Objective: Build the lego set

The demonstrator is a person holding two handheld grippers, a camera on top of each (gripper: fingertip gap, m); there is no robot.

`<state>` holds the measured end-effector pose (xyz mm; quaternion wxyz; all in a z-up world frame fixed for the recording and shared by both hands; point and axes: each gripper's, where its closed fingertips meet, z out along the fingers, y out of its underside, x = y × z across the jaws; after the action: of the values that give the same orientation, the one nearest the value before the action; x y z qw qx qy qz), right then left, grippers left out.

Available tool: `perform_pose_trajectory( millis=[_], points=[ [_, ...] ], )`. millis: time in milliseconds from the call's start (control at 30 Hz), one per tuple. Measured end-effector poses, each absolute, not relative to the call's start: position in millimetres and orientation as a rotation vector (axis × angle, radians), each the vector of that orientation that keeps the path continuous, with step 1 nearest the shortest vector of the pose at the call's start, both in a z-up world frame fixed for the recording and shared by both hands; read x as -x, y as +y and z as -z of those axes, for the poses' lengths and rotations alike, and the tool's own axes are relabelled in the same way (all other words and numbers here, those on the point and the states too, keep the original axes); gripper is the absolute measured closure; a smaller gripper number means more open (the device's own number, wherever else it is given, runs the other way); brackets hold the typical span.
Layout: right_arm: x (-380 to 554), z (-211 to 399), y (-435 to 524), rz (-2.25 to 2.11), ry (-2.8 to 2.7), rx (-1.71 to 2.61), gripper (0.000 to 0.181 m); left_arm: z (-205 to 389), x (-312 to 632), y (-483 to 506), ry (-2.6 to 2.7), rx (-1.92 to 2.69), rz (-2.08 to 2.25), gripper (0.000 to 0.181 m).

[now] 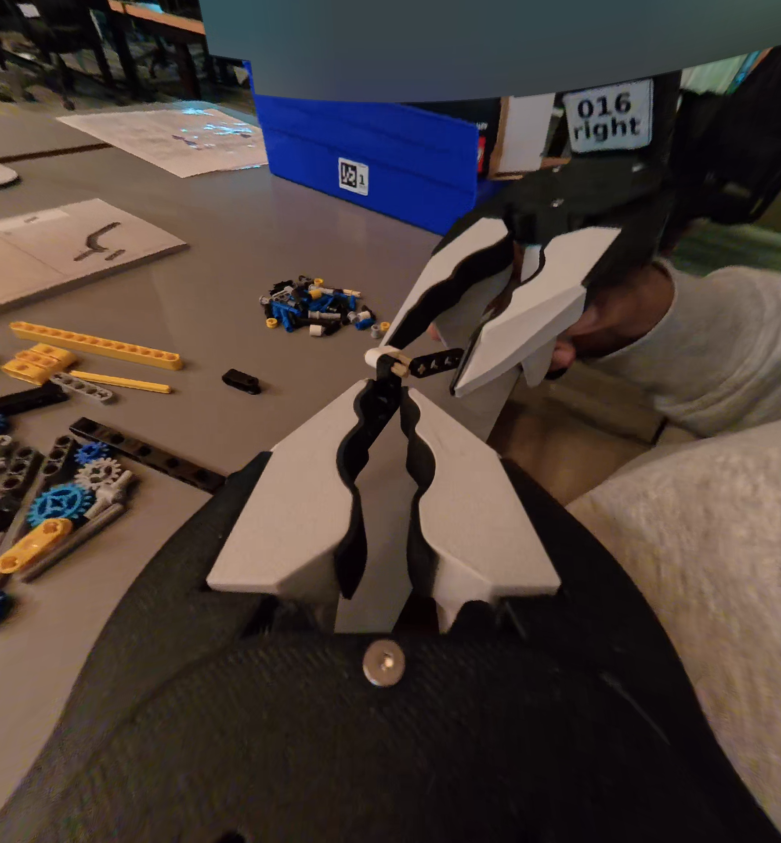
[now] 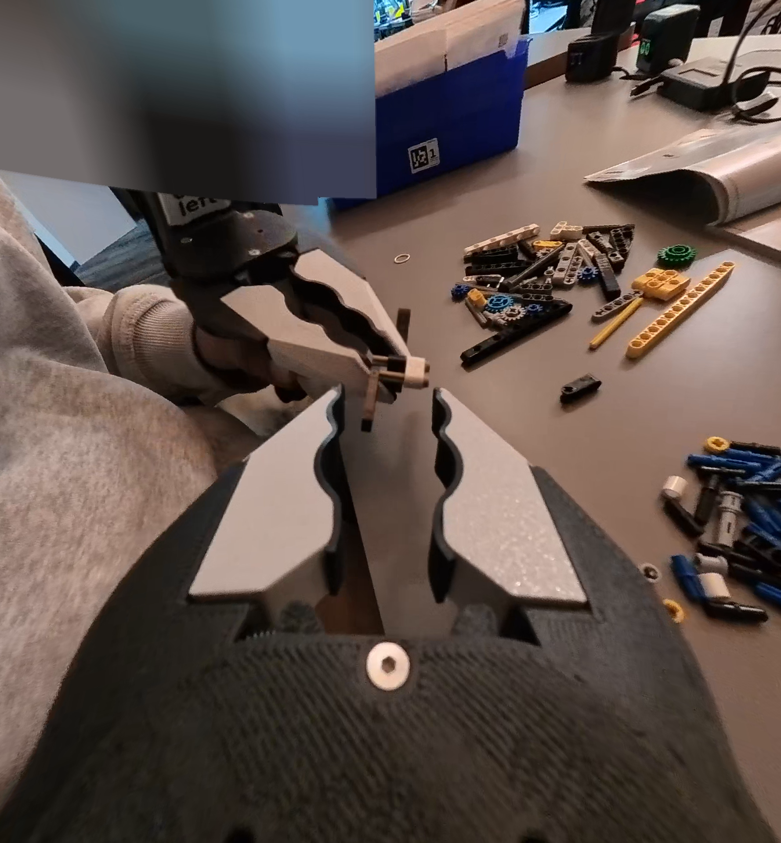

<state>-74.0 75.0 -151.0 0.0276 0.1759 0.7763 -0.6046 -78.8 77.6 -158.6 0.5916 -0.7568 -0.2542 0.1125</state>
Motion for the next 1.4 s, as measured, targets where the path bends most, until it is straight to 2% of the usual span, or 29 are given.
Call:
perform_pose_trajectory(
  millis=[400,433,567,700,800,933,1033,1100,1200,1400],
  points=[
    [72.5,141.0,76.2,1.936,2.321,-0.515,0.156,151.0,70.3,81.1,-0.585,1.678,-0.084,0.172],
    [70.8,139.6,76.9,1.94,2.311,-0.495,0.179,151.3,70.3,81.0,-0.588,1.679,-0.074,0.166],
    [73.1,138.2,79.3,1.952,2.296,-0.514,0.18,152.4,65.7,82.4,-0.598,1.678,0.027,0.174],
    [76.0,143.0,79.3,1.919,2.317,-0.554,0.18,155.2,70.5,80.4,-0.634,1.675,0.019,0.174],
    [75.8,142.4,79.8,1.918,2.302,-0.555,0.18,147.9,72.3,76.6,-0.615,1.653,-0.01,0.167],
    [66.1,139.5,77.3,1.902,2.245,-0.493,0.18,141.3,70.8,73.6,-0.591,1.618,0.029,0.144],
    [53.1,133.6,73.3,1.876,2.143,-0.432,0.18,143.2,62.9,76.8,-0.582,1.626,0.137,0.136],
    [49.4,132.2,72.5,1.852,2.088,-0.427,0.18,146.0,55.6,79.6,-0.561,1.65,0.196,0.138],
    [47.7,129.2,73.6,1.845,2.034,-0.424,0.18,146.2,47.8,81.5,-0.505,1.673,0.198,0.153],
    [41.9,124.8,75.2,1.828,1.967,-0.394,0.181,140.7,43.3,80.3,-0.471,1.644,0.223,0.158]
  ],
)
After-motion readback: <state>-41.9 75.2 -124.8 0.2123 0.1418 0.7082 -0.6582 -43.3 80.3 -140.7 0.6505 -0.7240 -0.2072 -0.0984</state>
